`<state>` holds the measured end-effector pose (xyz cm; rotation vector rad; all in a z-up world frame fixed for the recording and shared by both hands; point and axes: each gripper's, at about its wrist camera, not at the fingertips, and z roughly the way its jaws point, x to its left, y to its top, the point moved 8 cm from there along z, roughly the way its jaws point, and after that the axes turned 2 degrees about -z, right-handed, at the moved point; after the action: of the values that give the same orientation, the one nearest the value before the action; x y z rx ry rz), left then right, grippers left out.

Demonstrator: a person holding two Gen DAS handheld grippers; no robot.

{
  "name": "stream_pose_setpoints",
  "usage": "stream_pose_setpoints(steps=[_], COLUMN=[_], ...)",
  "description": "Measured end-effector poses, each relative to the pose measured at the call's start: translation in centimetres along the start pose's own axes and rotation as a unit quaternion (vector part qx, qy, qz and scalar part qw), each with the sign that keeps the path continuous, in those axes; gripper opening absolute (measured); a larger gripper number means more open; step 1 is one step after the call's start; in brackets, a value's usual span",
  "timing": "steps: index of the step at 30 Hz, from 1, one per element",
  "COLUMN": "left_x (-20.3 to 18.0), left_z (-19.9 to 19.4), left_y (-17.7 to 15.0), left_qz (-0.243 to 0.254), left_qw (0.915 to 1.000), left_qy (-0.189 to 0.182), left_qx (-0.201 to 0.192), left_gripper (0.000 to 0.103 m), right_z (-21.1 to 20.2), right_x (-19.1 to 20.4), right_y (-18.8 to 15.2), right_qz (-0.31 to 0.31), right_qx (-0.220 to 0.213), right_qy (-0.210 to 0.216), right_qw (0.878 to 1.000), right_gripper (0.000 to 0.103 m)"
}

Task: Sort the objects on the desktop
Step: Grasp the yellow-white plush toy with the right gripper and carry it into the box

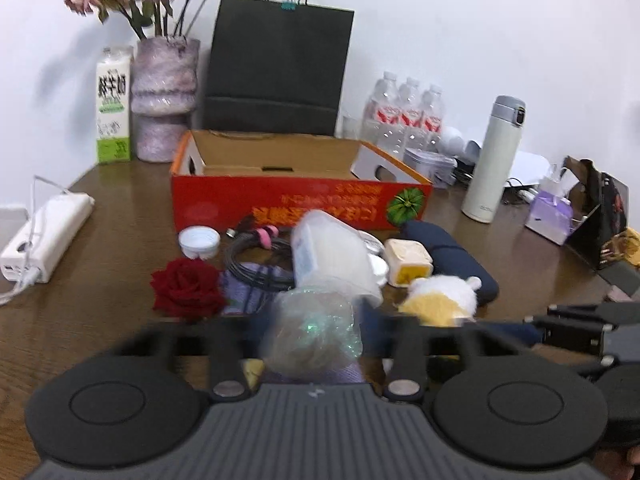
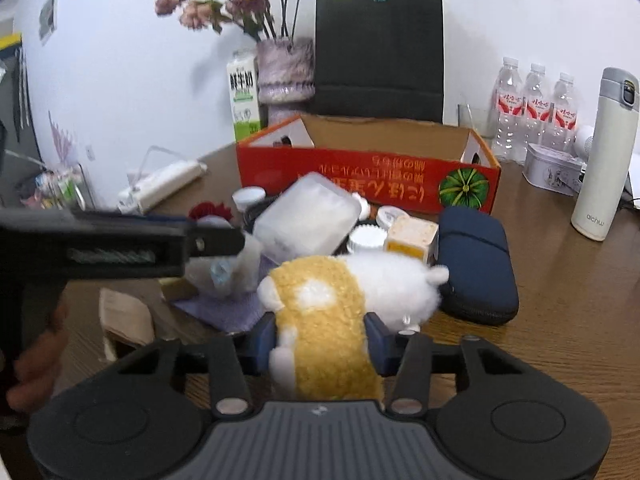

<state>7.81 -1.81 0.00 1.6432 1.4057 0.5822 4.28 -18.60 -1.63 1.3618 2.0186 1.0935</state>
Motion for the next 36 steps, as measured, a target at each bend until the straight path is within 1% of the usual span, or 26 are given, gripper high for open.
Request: stream_pose_setpoints(steps=[2, 4, 5, 7, 11, 14, 16, 18, 19, 21, 23, 24, 26, 27, 28, 30, 32, 33, 35, 36], left_x=[0.0, -0.1, -0.1, -0.2, 0.1, 0.8, 1.4, 2.1, 2.3, 2.6, 3.1, 3.6, 4.6, 5.2, 5.8, 7.4, 8.9, 9.4, 10.5, 10.6], left_z=[-0.8, -1.5, -2.0, -3.0, -5.3, -6.2, -6.5, -6.2, -5.8, -4.2, -1.8, -0.1, 4.5, 7.3, 9.7, 15.3, 20.2, 22.2, 24.3, 24.5], left_y=[0.0, 0.4, 0.6, 1.0, 2.8, 4.6, 6.6, 9.4, 10.6, 13.3, 16.0, 17.2, 19.6, 20.4, 20.9, 21.6, 21.4, 21.3, 20.7, 20.3], left_qz=[-0.013, -0.017, -0.017, -0.02, -0.03, -0.032, -0.031, -0.029, -0.028, -0.029, -0.022, -0.02, -0.033, -0.038, -0.045, -0.06, -0.093, -0.093, -0.089, -0.09], left_qw=[0.9998, 0.9998, 0.9997, 0.9994, 0.9977, 0.9971, 0.9965, 0.9953, 0.9953, 0.9952, 0.9957, 0.9965, 0.9981, 0.9988, 0.9988, 0.9978, 0.9929, 0.992, 0.9904, 0.9889], left_qy=[-0.013, -0.009, -0.005, -0.008, -0.014, -0.017, -0.022, -0.026, -0.027, -0.036, -0.028, -0.022, -0.012, -0.014, -0.01, 0.009, 0.008, 0.011, 0.041, 0.042], left_qx=[-0.003, -0.01, -0.015, -0.026, -0.06, -0.066, -0.075, -0.089, -0.089, -0.086, -0.086, -0.079, -0.051, -0.029, -0.013, 0.027, 0.073, 0.085, 0.098, 0.11], left_gripper=[0.026, 0.014, 0.011, 0.006, 0.005, 0.003, 0.003, 0.003, 0.003, 0.003, 0.003, 0.003, 0.003, 0.003, 0.003, 0.003, 0.002, 0.002, 0.003, 0.006], right_z=[-1.4, -2.8, -3.3, -4.1, -5.5, -5.9, -5.8, -4.9, -4.2, -2.5, 0.2, 1.7, 5.4, 7.6, 9.8, 14.4, 18.8, 20.7, 23.4, 24.1], right_x=[-0.3, -0.8, -1.0, -1.3, -1.0, -1.2, -1.3, -1.5, -2.1, -3.4, -5.1, -6.0, -8.2, -9.4, -10.7, -12.0, -13.2, -13.6, -14.4, -14.5], right_y=[0.8, 1.6, 1.9, 2.8, 5.0, 6.9, 8.7, 10.5, 11.7, 14.0, 16.4, 17.6, 20.0, 20.9, 21.7, 23.2, 23.9, 24.0, 24.0, 23.8], right_qz=[0.008, 0.013, 0.017, 0.026, 0.025, 0.028, 0.03, 0.035, 0.04, 0.045, 0.057, 0.063, 0.078, 0.087, 0.107, 0.129, 0.139, 0.143, 0.148, 0.143], right_qx=[-0.027, -0.054, -0.063, -0.08, -0.111, -0.125, -0.133, -0.13, -0.127, -0.127, -0.115, -0.107, -0.087, -0.072, -0.054, -0.019, 0.017, 0.032, 0.049, 0.052], right_qy=[0.006, 0.006, 0.002, 0.001, -0.005, -0.01, -0.009, -0.012, -0.017, -0.026, -0.032, -0.031, -0.033, -0.035, -0.034, -0.041, -0.065, -0.068, -0.075, -0.078], right_qw=[1.0, 0.998, 0.998, 0.996, 0.994, 0.992, 0.991, 0.991, 0.991, 0.991, 0.991, 0.992, 0.993, 0.993, 0.992, 0.991, 0.988, 0.987, 0.985, 0.985], right_gripper=[0.042, 0.041, 0.041, 0.041, 0.041, 0.041, 0.041, 0.041, 0.041, 0.041, 0.041, 0.041, 0.041, 0.041, 0.041, 0.041, 0.041, 0.041, 0.041, 0.041])
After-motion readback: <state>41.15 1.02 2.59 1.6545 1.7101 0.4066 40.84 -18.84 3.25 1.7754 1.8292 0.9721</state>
